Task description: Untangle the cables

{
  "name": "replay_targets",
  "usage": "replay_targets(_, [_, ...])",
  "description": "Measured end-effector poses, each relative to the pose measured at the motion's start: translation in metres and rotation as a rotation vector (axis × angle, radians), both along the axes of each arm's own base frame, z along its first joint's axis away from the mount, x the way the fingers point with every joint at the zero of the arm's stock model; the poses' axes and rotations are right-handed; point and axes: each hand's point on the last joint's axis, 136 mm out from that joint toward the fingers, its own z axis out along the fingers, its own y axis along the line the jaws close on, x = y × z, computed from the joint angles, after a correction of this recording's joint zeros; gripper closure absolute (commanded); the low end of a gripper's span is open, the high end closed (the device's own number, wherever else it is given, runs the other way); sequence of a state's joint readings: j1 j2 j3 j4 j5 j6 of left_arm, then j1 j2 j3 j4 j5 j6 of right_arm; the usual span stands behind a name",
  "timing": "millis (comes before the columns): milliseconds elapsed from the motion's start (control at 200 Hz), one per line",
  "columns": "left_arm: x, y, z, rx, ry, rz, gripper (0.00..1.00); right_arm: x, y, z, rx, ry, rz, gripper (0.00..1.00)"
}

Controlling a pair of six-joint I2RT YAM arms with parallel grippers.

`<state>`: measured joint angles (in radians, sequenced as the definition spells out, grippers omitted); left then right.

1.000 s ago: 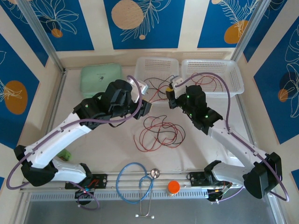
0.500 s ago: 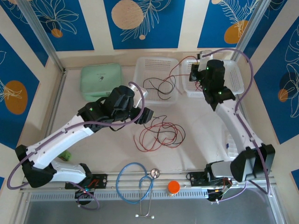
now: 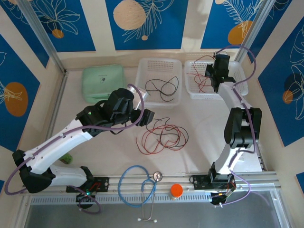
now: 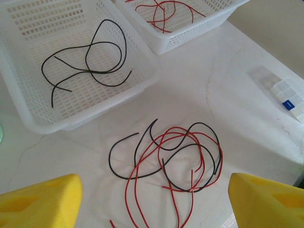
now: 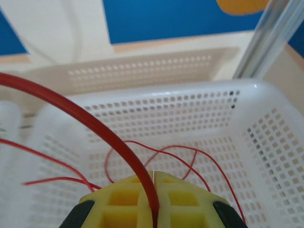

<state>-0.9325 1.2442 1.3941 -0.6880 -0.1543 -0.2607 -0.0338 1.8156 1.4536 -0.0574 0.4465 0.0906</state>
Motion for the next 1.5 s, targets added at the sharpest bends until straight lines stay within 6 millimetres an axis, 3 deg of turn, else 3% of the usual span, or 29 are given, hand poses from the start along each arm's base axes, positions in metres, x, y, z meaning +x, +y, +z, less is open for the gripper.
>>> replay_targets(310, [0.006, 0.006, 0.0, 0.018, -0.023, 0.04, 0.19, 0.015, -0.037, -0.068, 0.011, 0.122, -0.107, 1.0])
replay_targets(520, [0.009, 0.011, 0.001, 0.027, -0.038, 0.065, 0.18, 0.02, -0.041, -0.097, 0.045, 0.195, -0.154, 1.0])
replay_targets(570, [0.009, 0.012, 0.001, 0.029, -0.04, 0.068, 0.18, 0.019, -0.042, -0.1, 0.054, 0.209, -0.165, 0.95])
replay_targets(850, [0.007, 0.016, -0.006, 0.043, -0.035, 0.074, 0.15, 0.019, -0.042, -0.084, 0.088, 0.224, -0.212, 0.42])
replay_targets(1075, [0.006, 0.018, -0.007, 0.044, -0.031, 0.076, 0.12, 0.004, -0.04, -0.088, 0.121, 0.305, -0.25, 0.26])
replay_targets(1101, [0.005, 0.019, -0.007, 0.045, -0.03, 0.076, 0.11, 0.002, -0.039, -0.088, 0.128, 0.318, -0.256, 0.2])
replay_targets(1301, [0.003, 0.022, -0.01, 0.046, -0.013, 0.084, 0.1, -0.015, -0.03, -0.063, 0.167, 0.383, -0.286, 0.18])
replay_targets(1501, [0.002, 0.023, -0.014, 0.057, -0.003, 0.086, 0.1, -0.048, -0.017, -0.041, 0.219, 0.437, -0.314, 0.17])
